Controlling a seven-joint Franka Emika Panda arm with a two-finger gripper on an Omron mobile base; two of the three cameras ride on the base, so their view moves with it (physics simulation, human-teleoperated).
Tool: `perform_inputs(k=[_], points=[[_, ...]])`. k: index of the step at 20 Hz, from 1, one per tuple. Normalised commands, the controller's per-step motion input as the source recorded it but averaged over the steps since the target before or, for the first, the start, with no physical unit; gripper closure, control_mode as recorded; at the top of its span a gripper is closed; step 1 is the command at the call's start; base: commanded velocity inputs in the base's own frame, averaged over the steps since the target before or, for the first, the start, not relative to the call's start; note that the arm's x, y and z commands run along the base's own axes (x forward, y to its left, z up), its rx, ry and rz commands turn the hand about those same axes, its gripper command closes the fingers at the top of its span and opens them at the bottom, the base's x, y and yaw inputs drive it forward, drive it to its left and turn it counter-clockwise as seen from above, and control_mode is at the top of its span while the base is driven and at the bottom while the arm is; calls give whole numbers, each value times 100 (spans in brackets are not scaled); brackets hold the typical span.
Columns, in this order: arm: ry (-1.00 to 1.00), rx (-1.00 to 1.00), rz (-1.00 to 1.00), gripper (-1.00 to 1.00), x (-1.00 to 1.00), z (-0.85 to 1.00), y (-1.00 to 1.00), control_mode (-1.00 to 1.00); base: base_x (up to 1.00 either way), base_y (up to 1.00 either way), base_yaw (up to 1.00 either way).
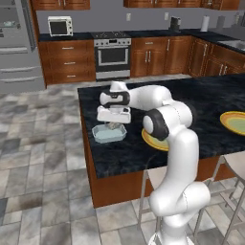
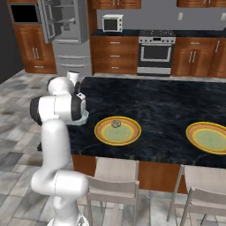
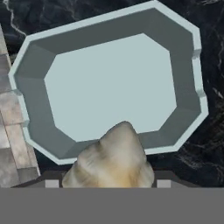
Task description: Place two dumplings into each of the tupperware containers and then place the containers in the fridge.
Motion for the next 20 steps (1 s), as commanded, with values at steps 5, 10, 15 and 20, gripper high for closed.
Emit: perform_inputs(k=[5, 10, 15, 20], points=[[6, -6, 0, 100, 0, -31, 52, -100, 0, 0, 0], [3, -1, 0, 100, 22, -20, 9, -100, 0, 0, 0], [2, 0, 0, 100, 6, -27, -10, -100, 0, 0, 0], [1, 0, 0, 100, 8, -53, 0, -100, 0, 0, 0]])
